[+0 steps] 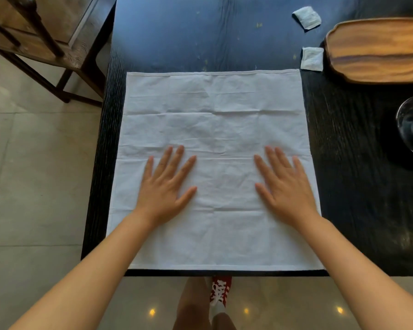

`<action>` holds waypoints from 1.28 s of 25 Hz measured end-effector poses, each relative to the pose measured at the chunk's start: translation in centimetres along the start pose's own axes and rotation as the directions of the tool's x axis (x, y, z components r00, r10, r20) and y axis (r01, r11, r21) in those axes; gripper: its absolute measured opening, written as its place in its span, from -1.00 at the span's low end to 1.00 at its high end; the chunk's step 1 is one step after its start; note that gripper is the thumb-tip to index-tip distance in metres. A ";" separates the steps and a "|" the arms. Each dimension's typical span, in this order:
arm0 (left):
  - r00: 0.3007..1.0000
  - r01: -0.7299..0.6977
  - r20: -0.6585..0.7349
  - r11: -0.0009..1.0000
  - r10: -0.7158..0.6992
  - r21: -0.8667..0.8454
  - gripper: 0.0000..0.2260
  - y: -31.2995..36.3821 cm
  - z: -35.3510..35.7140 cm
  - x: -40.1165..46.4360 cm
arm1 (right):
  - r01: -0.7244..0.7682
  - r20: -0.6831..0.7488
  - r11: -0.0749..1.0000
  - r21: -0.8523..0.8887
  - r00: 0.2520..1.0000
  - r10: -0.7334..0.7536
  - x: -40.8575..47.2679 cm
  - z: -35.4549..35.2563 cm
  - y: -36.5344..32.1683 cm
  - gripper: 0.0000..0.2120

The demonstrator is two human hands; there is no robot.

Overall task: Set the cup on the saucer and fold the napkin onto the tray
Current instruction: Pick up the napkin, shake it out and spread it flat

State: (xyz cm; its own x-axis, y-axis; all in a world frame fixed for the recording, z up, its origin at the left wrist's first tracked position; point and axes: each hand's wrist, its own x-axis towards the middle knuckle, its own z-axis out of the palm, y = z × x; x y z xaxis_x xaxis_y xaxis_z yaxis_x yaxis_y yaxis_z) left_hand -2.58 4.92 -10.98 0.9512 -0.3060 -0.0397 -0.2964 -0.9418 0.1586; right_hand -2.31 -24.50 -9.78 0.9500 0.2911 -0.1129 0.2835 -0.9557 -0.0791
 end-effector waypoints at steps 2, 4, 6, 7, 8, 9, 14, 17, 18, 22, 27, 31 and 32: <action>0.993 0.122 0.010 0.992 -0.121 -0.038 -0.39 -3.0 -0.5 -0.3 | -0.080 0.010 0.997 0.006 0.997 0.080 -0.3 -0.6 1.8 -0.35; 0.963 0.271 0.024 0.961 -0.270 -0.056 -0.35 -4.5 -1.2 -0.5 | -0.189 -0.005 0.982 0.017 0.982 0.189 -0.6 -1.1 1.6 -0.32; 0.924 0.382 0.007 0.922 -0.382 -0.070 -0.34 -4.2 -2.1 0.4 | -0.288 -0.044 0.956 0.054 0.956 0.291 -0.1 -1.6 0.0 -0.34; 0.924 0.379 -0.022 0.921 -0.382 -0.091 -0.36 -3.6 -2.5 1.4 | -0.283 -0.066 0.955 0.086 0.955 0.289 1.0 -1.9 -1.1 -0.36; 0.941 0.328 -0.053 0.939 -0.334 -0.103 -0.39 -2.9 -2.9 2.9 | -0.236 -0.080 0.965 0.113 0.966 0.246 2.6 -2.1 -2.1 -0.38; 0.964 0.247 -0.075 0.964 -0.255 -0.097 -0.41 -2.0 -3.0 4.8 | -0.166 -0.091 0.978 0.124 0.980 0.177 4.7 -2.3 -3.1 -0.39; 1.000 -0.005 0.007 1.000 0.005 0.011 -0.39 -0.7 -2.0 14.2 | 0.023 -0.013 0.998 0.055 1.000 -0.022 14.8 -2.1 -4.7 -0.36; 0.996 -0.052 0.071 0.998 0.050 0.029 -0.35 -3.8 -1.6 16.7 | 0.035 0.053 0.999 -0.002 0.998 -0.035 17.4 -2.0 -1.9 -0.29; 0.995 -0.073 0.071 0.997 0.070 0.033 -0.35 -5.2 -1.7 17.0 | 0.036 0.052 0.999 -0.007 0.998 -0.035 17.8 -2.1 -0.7 -0.29; 0.998 -0.038 0.053 0.999 0.037 0.024 -0.34 -11.0 -2.8 17.0 | -0.013 0.049 1.000 0.002 0.999 0.013 18.2 -3.2 4.8 -0.31; 0.999 -0.017 0.043 0.999 0.016 0.032 -0.34 -12.8 -2.8 16.5 | -0.021 0.047 1.000 -0.012 0.999 0.022 17.8 -3.3 6.4 -0.32; 0.995 0.018 0.099 0.996 -0.026 0.086 -0.32 -12.2 -3.6 16.5 | -0.047 0.066 0.999 -0.010 0.997 0.048 17.9 -3.7 6.0 -0.31; 0.996 0.034 0.082 0.995 -0.042 0.091 -0.33 -11.5 -4.0 16.0 | -0.070 0.049 0.998 0.002 0.996 0.070 17.6 -3.8 5.6 -0.31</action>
State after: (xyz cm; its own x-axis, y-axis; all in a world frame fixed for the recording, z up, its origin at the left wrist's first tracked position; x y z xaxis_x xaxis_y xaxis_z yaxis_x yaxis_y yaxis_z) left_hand 16.43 11.44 -9.49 0.9525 -0.2767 -0.1271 -0.2701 -0.9605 0.0664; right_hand 16.48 -24.89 -8.40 0.9599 0.2254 -0.1667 0.2159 -0.9737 -0.0731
